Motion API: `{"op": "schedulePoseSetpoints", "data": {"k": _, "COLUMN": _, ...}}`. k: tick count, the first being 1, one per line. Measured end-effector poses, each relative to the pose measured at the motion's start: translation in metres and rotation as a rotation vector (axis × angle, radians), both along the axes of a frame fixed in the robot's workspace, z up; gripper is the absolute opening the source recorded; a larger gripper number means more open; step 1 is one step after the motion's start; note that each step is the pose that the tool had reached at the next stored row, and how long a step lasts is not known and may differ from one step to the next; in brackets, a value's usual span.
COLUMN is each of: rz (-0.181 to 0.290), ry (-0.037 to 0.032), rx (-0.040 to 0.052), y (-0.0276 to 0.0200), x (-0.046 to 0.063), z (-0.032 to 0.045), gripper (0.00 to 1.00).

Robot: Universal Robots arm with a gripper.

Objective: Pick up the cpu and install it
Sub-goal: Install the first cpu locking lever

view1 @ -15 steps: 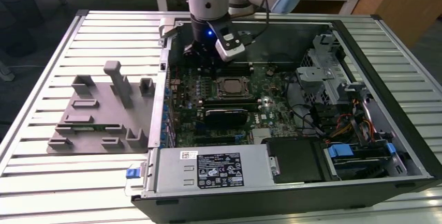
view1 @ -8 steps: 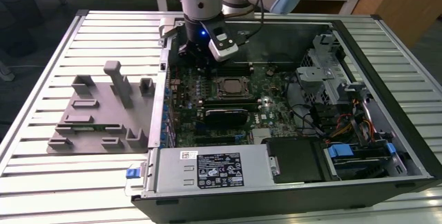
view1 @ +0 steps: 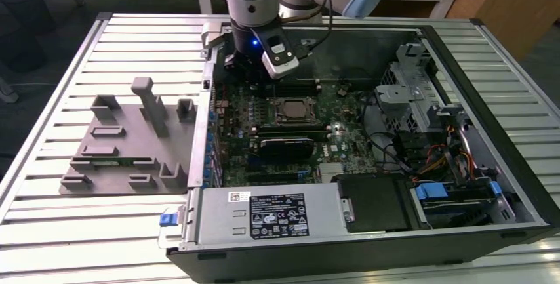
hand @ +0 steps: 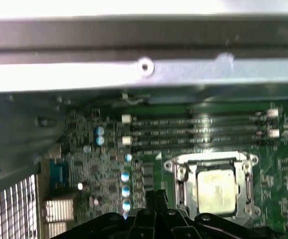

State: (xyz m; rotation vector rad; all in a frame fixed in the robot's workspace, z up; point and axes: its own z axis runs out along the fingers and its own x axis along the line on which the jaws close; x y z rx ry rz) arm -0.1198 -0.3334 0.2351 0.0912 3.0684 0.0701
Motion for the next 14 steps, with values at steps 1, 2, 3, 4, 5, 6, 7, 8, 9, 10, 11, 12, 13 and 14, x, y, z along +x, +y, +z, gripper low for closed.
{"op": "schedulePoseSetpoints", "data": {"k": 1, "rz": 0.0, "ry": 0.0, "rx": 0.0176, "y": 0.0, "x": 0.0, "z": 0.0, "gripper": 0.11}}
{"op": "schedulePoseSetpoints", "data": {"k": 2, "rz": 0.0, "ry": 0.0, "rx": 0.0355, "y": 0.0, "x": 0.0, "z": 0.0, "gripper": 0.11}}
{"op": "schedulePoseSetpoints", "data": {"k": 3, "rz": 0.0, "ry": 0.0001, "rx": 0.0526, "y": 0.0, "x": 0.0, "z": 0.0, "gripper": 0.11}}
{"op": "schedulePoseSetpoints", "data": {"k": 4, "rz": 0.0, "ry": -0.0001, "rx": 0.0698, "y": 0.0, "x": 0.0, "z": 0.0, "gripper": 0.11}}
{"op": "schedulePoseSetpoints", "data": {"k": 5, "rz": 0.0, "ry": 0.0001, "rx": 0.0895, "y": 0.0, "x": 0.0, "z": 0.0, "gripper": 0.11}}
{"op": "schedulePoseSetpoints", "data": {"k": 6, "rz": 0.0, "ry": 0.0, "rx": 0.1074, "y": 0.0, "x": 0.0, "z": 0.0, "gripper": 0.11}}
{"op": "schedulePoseSetpoints", "data": {"k": 7, "rz": 0.0, "ry": -0.0002, "rx": 0.1247, "y": 0.0, "x": 0.0, "z": 0.0, "gripper": 0.11}}
{"op": "schedulePoseSetpoints", "data": {"k": 8, "rz": 0.0, "ry": 0.0001, "rx": 0.1411, "y": 0.0, "x": 0.0, "z": 0.0, "gripper": 0.11}}
{"op": "schedulePoseSetpoints", "data": {"k": 9, "rz": 0.0, "ry": 0.0, "rx": 0.1516, "y": 0.0, "x": 0.0, "z": 0.0, "gripper": 0.11}}
{"op": "schedulePoseSetpoints", "data": {"k": 10, "rz": 0.0, "ry": -0.0001, "rx": 0.1529, "y": 0.0, "x": 0.0, "z": 0.0, "gripper": 0.11}}
{"op": "schedulePoseSetpoints", "data": {"k": 11, "rz": 0.0, "ry": -0.0001, "rx": 0.1534, "y": 0.0001, "x": 0.0, "z": 0.0, "gripper": 0.11}}
{"op": "schedulePoseSetpoints", "data": {"k": 12, "rz": 0.0, "ry": 0.0, "rx": 0.1536, "y": 0.0001, "x": 0.0, "z": 0.0, "gripper": 0.11}}
{"op": "schedulePoseSetpoints", "data": {"k": 13, "rz": 0.0, "ry": 0.0001, "rx": 0.1538, "y": 0.0, "x": 0.0, "z": 0.0001, "gripper": 0.11}}
{"op": "schedulePoseSetpoints", "data": {"k": 14, "rz": 0.001, "ry": 0.0, "rx": 0.154, "y": 0.0, "x": 0.0006, "z": 0.0, "gripper": 0.11}}
